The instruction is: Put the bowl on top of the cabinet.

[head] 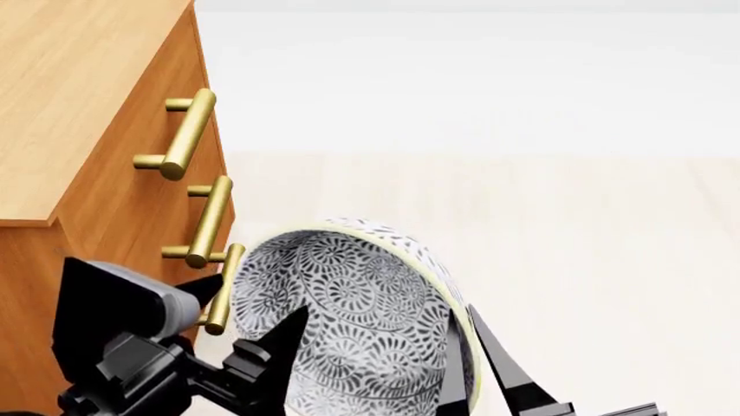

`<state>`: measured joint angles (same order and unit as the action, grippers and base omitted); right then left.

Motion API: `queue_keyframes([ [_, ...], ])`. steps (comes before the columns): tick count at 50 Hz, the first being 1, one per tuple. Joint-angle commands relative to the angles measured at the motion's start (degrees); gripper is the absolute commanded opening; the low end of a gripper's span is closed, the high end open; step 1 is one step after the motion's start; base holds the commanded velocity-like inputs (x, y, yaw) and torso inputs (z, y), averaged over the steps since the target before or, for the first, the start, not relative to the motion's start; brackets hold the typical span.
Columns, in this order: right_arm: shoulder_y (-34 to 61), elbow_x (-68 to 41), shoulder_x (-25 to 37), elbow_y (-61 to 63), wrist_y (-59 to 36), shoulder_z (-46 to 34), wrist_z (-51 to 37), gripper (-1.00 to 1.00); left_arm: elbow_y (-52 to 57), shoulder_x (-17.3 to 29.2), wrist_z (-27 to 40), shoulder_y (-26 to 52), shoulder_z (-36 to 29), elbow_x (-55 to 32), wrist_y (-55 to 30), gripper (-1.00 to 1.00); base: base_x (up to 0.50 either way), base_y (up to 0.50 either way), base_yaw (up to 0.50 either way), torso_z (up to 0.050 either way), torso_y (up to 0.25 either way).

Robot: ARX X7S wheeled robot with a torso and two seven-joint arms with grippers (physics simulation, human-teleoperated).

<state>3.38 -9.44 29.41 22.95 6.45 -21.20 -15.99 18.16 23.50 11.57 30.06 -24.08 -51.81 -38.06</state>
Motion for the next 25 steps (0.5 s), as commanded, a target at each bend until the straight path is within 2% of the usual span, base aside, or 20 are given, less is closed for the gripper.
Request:
queue_keyframes([
  [1, -0.02, 0.78, 0.03, 0.36, 0.47, 0.15, -0.3, -1.0, -0.03, 0.19, 0.03, -0.51, -0.54, 0.81, 0.61, 1.0, 0.0, 0.0, 0.0, 0.0, 0.0],
  [6, -0.02, 0.77, 0.02, 0.32, 0.49, 0.13, -0.39, -1.0, -0.07, 0.22, 0.39, -0.63, -0.68, 1.03, 0.64, 1.0, 0.0, 0.0, 0.0, 0.0, 0.0],
  [7, -0.07, 0.72, 0.04, 0.3, 0.58, 0.13, -0.37, -1.0, -0.07, 0.2, 1.07, -0.78, -0.41, 1.22, 0.75, -1.0, 0.0, 0.0, 0.0, 0.0, 0.0],
  [25, 0.22, 0.83, -0.12, -0.46, 0.51, 0.1, -0.79, -1.0, -0.45, 0.16, 0.69, -0.82, -0.56, 0.74, 1.1, -1.0, 0.0, 0.0, 0.0, 0.0, 0.0],
])
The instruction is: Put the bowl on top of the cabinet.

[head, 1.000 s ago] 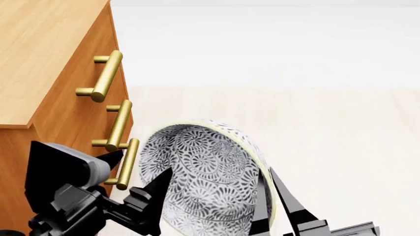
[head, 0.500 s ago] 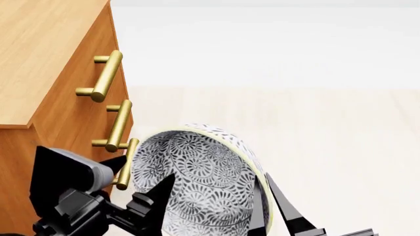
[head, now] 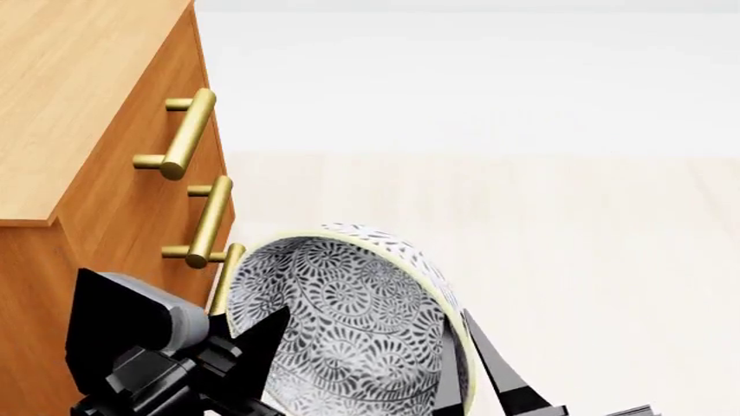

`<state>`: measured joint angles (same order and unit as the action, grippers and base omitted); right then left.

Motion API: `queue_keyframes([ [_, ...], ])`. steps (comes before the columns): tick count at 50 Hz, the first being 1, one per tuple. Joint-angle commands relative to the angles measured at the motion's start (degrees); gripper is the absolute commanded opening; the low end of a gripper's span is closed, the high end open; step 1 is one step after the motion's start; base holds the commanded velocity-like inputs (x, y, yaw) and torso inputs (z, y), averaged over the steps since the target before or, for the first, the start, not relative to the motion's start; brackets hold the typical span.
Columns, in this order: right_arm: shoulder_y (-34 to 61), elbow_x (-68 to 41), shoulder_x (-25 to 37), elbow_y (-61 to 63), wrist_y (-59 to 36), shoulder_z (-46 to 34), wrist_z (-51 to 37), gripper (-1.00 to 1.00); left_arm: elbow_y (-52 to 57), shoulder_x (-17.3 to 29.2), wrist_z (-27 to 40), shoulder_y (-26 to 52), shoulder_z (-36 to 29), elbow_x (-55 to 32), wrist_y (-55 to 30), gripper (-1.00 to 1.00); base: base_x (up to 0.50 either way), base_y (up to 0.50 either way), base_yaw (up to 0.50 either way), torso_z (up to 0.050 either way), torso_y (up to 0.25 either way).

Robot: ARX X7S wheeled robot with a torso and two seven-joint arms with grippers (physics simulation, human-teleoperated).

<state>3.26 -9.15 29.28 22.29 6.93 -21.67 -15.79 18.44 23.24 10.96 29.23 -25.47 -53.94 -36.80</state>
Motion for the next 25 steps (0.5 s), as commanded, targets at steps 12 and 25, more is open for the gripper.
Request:
queue_keyframes([
  [12, 1.01, -0.73, 0.03, 0.59, -2.03, 0.85, -1.19, -1.0, 0.95, 0.62, 2.62, 0.58, 0.83, 1.85, -1.34, -1.0, 0.0, 0.0, 0.0, 0.001, 0.001],
  [25, 2.12, -1.86, 0.14, 0.51, -4.82, 0.95, -1.3, 1.0, 0.24, 0.53, 2.34, 0.97, 0.71, 1.63, -1.24, -1.0, 0.0, 0.0, 0.0, 0.0, 0.0],
])
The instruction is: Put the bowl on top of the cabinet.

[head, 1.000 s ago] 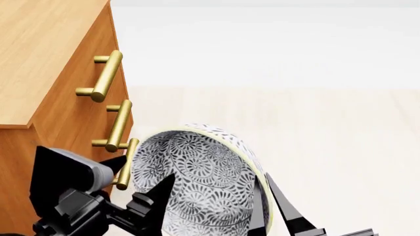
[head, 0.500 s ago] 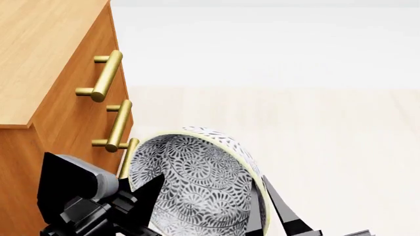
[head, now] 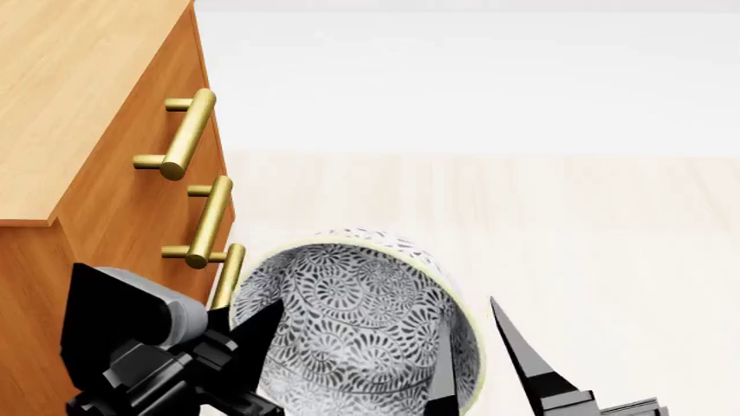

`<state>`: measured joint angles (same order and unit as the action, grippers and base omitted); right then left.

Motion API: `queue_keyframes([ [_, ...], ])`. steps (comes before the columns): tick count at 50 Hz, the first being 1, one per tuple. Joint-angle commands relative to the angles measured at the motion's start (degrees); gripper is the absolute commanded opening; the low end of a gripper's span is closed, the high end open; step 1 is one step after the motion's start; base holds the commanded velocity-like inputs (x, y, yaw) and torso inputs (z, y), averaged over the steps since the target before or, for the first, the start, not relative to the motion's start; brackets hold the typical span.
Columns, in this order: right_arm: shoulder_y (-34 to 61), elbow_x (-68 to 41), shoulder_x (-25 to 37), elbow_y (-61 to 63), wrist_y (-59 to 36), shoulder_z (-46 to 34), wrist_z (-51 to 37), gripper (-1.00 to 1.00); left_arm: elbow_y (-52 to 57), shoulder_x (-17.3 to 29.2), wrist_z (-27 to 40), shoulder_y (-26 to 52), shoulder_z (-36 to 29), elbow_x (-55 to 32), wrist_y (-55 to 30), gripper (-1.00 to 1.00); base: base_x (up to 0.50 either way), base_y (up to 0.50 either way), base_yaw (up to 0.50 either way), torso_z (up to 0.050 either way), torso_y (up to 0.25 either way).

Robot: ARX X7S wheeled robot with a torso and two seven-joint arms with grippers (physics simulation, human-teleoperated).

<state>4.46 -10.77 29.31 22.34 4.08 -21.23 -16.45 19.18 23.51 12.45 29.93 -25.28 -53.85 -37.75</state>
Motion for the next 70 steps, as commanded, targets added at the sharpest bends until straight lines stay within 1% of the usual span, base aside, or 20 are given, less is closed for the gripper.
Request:
queue_keyframes([
  [1, 1.19, -0.61, 0.39, 0.5, -2.89, 0.18, -0.09, 1.0, -0.51, 0.26, 0.82, 0.26, 0.53, 1.53, -0.23, -1.0, 0.0, 0.0, 0.0, 0.0, 0.0],
  [20, 1.36, -1.22, 0.42, 0.09, -3.36, 0.41, -0.38, 1.0, -1.81, 0.37, -0.47, -0.25, -0.02, 2.06, 1.0, -1.0, 0.0, 0.0, 0.0, 0.0, 0.001],
  [27, 1.32, -1.1, 0.41, -0.11, -3.35, 0.46, -0.64, 1.0, -2.07, 0.49, 0.64, 0.14, -0.8, 3.97, 1.06, -1.0, 0.0, 0.0, 0.0, 0.0, 0.0],
  [29, 1.25, -1.25, 0.45, -0.18, -3.2, 0.52, -0.59, 1.0, -2.66, 0.42, -0.66, 0.55, -0.58, 2.93, 1.05, -1.0, 0.0, 0.0, 0.0, 0.0, 0.005],
  [31, 1.25, -1.29, 0.39, -0.44, -2.99, 0.68, -0.73, 1.0, -3.09, 0.28, -0.09, 0.64, -0.57, 3.39, 1.13, -1.0, 0.0, 0.0, 0.0, 0.0, 0.0],
  [34, 1.59, -1.74, 0.09, -1.55, -2.8, 0.86, -0.68, 1.0, -3.76, 0.17, -1.09, 0.59, -0.5, 3.22, 1.77, -1.0, 0.0, 0.0, 0.0, 0.0, 0.0],
  [38, 1.05, -1.85, 0.12, -2.37, -1.42, 0.83, -0.33, 1.0, -4.83, -0.43, 0.31, 2.11, -1.3, 4.38, 0.73, -1.0, 0.0, 0.0, 0.0, 0.0, 0.0],
  [44, 0.57, -2.69, 0.74, -1.93, -1.11, 1.68, -0.41, 1.0, -8.12, -2.31, 2.44, 6.75, -2.22, 4.43, -2.92, -1.0, 0.0, 0.0, 0.0, 0.002, 0.0],
  [47, 0.37, -3.12, 0.78, -2.54, -0.44, 2.0, -0.3, 1.0, -9.49, -2.73, 5.0, 9.06, -3.47, 5.39, -6.06, -1.0, 0.0, 0.0, 0.0, 0.0, 0.0],
  [48, 0.07, -3.41, 0.76, -2.97, 0.31, 2.33, -0.29, 1.0, -9.26, -2.67, 7.83, 10.06, -5.3, 9.12, -6.37, -1.0, 0.0, 0.0, 0.0, 0.0, 0.0],
  [50, -0.79, -5.37, 0.91, -3.4, 2.07, 3.54, 0.05, 1.0, -9.57, -2.93, 6.09, 10.7, -5.2, 7.99, -6.31, -1.0, 0.0, 0.0, 0.0, 0.0, 0.0],
  [56, -1.91, -7.65, 0.97, -5.13, 4.98, 4.72, 1.16, 1.0, -12.38, -4.0, 5.8, 12.66, -4.91, 7.9, -6.53, -1.0, 0.0, 0.0, 0.0, 0.0, 0.002],
  [57, -2.09, -8.49, 0.89, -5.89, 5.74, 5.04, 1.57, 1.0, -13.57, -4.7, 5.63, 13.15, -3.98, 6.68, -6.83, -1.0, 0.0, 0.0, 0.0, 0.0, 0.0],
  [60, -2.97, -9.1, 0.85, -6.44, 7.44, 5.81, 1.65, 1.0, -13.26, -4.95, 6.57, 14.04, -4.67, 7.89, -6.84, -1.0, 0.0, 0.0, 0.0, 0.0, 0.0],
  [68, -6.37, -15.04, -0.4, -10.16, 14.62, 9.97, 2.62, 1.0, -13.55, -6.33, 7.33, 17.75, -5.02, 5.35, -11.59, -1.0, 0.0, 0.0, 0.0, 0.0, 0.0],
  [70, -6.84, -17.25, -0.61, -11.47, 16.37, 10.2, 4.43, 1.0, -13.38, -6.49, 7.27, 18.11, -4.62, 4.6, -11.92, -1.0, 0.0, 0.0, 0.0, 0.0, 0.0],
])
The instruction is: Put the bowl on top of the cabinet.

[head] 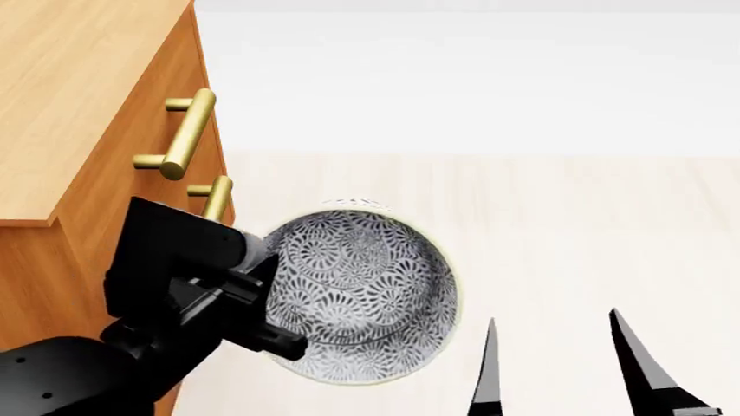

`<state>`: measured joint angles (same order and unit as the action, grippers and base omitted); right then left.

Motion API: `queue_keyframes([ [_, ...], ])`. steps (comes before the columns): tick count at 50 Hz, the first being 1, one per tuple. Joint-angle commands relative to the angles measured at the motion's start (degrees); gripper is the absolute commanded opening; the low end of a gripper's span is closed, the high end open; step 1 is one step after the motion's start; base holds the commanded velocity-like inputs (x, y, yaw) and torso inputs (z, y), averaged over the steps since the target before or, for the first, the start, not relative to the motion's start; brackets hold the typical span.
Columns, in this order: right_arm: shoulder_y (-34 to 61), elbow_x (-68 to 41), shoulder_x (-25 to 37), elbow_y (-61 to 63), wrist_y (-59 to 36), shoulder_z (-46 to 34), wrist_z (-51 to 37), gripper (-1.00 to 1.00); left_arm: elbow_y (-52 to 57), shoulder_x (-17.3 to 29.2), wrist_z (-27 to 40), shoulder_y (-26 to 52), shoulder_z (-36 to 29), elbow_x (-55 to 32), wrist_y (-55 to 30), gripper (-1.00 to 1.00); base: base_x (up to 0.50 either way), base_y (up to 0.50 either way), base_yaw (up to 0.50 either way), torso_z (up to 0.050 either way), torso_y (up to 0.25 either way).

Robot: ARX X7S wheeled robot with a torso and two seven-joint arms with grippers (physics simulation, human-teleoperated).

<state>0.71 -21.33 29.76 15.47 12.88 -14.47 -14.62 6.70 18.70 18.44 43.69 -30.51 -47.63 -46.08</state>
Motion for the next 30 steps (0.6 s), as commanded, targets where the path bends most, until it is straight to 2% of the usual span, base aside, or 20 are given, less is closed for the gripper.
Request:
queue_keyframes([
  [1, -3.41, -8.74, -1.5, -5.76, 8.55, 4.17, 3.16, 1.0, -0.63, -1.66, 2.24, 5.19, -0.17, -1.17, -4.9, -1.0, 0.0, 0.0, 0.0, 0.0, 0.01],
  [8, -3.47, -14.73, -3.07, -11.82, 12.51, 5.07, 8.23, 1.0, -0.35, -3.01, 3.9, 7.33, 0.17, -3.01, -7.68, -1.0, 0.0, 0.0, 0.0, 0.0, 0.0],
  [10, -2.42, -14.77, -2.44, -10.93, 9.46, 4.92, 5.96, 1.0, -0.65, -3.5, 3.4, 8.0, 0.71, -4.53, -8.51, -1.0, 0.0, 0.0, 0.0, 0.0, 0.0],
  [30, -0.88, -17.92, -2.44, -12.27, 7.83, 4.31, 7.28, 1.0, -1.1, -9.73, 12.85, 21.66, 1.18, -11.36, -23.64, -1.0, 0.0, 0.0, 0.0, 0.0, 0.001],
])
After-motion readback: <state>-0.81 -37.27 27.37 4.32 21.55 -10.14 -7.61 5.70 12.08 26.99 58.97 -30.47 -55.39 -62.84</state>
